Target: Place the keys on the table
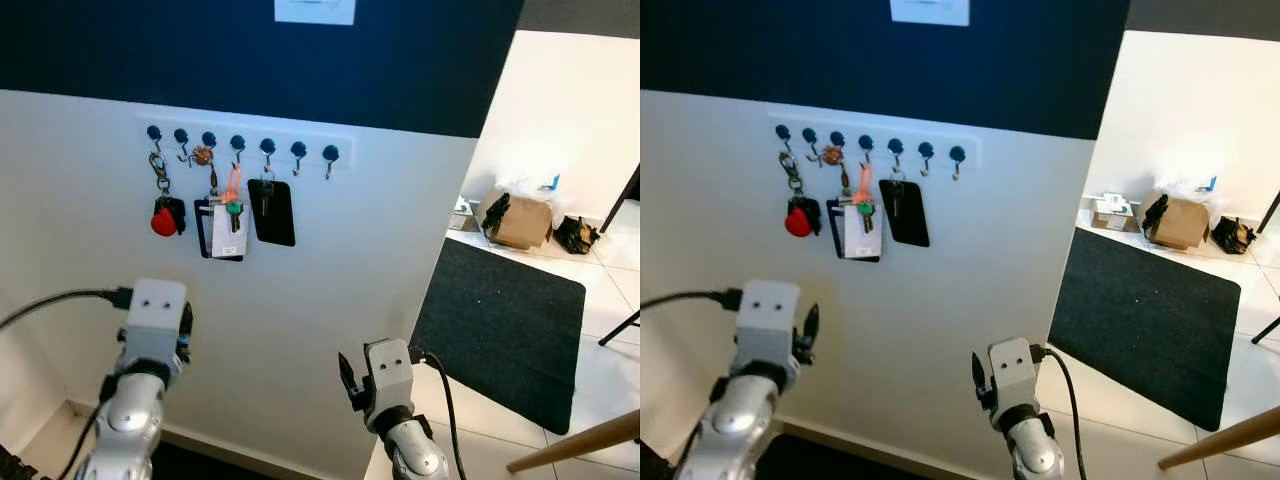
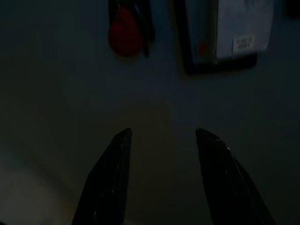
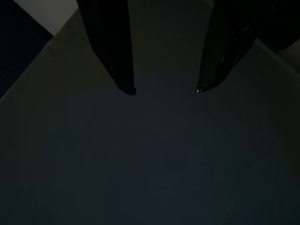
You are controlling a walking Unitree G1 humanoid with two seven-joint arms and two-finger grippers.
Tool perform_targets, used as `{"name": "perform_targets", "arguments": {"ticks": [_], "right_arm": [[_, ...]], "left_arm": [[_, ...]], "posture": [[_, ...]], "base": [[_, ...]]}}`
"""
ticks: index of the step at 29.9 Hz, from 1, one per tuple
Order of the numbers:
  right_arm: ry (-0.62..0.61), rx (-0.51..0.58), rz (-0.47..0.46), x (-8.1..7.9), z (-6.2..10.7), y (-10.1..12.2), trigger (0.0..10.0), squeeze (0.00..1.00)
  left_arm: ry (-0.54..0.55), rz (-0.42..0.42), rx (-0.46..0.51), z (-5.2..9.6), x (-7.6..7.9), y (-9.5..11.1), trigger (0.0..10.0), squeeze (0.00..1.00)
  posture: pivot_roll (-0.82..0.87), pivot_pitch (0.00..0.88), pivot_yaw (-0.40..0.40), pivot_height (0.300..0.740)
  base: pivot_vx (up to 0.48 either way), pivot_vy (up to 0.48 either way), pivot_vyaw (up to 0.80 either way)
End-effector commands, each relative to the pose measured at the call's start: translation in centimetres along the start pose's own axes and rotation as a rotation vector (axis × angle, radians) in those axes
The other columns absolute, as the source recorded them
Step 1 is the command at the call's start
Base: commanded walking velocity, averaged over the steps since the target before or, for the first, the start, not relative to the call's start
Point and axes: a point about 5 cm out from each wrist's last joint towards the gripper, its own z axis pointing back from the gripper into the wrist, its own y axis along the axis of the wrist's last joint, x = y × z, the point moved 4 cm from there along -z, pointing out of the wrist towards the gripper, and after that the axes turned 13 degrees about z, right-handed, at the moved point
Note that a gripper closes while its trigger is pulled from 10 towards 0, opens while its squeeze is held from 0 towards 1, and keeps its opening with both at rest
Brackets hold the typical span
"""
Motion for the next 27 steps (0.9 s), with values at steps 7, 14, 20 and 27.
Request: {"name": "perform_targets", "arguments": {"ticks": [7,14,20,27], "right_arm": [[-0.009,-0.009,0.007,0.3,-0.1,-0.3,10.0,0.00],[-0.004,0.011,0.006,0.3,-0.3,0.3,10.0,0.00],[-0.017,0.024,0.005,0.9,-0.3,0.6,10.0,0.00],[-0.012,0.032,-0.001,0.7,-0.5,1.0,10.0,0.00]], "left_arm": [[-0.076,0.017,0.131,-1.1,1.4,4.8,10.0,0.00],[-0.167,0.079,0.149,-2.1,2.2,7.2,10.0,0.00],[-0.190,0.024,0.199,-3.0,0.8,9.6,10.0,0.00],[-0.084,0.010,0.204,-6.9,-1.7,11.1,10.0,0.00]], "posture": [[0.21,0.048,0.002,0.740],[0.22,0.074,-0.001,0.740],[0.22,0.087,0.001,0.740],[0.22,0.106,-0.011,0.740]], "base": [[0.000,0.000,0.00],[0.000,0.000,0.00],[0.000,0.000,0.00],[0.000,0.000,0.00]]}}
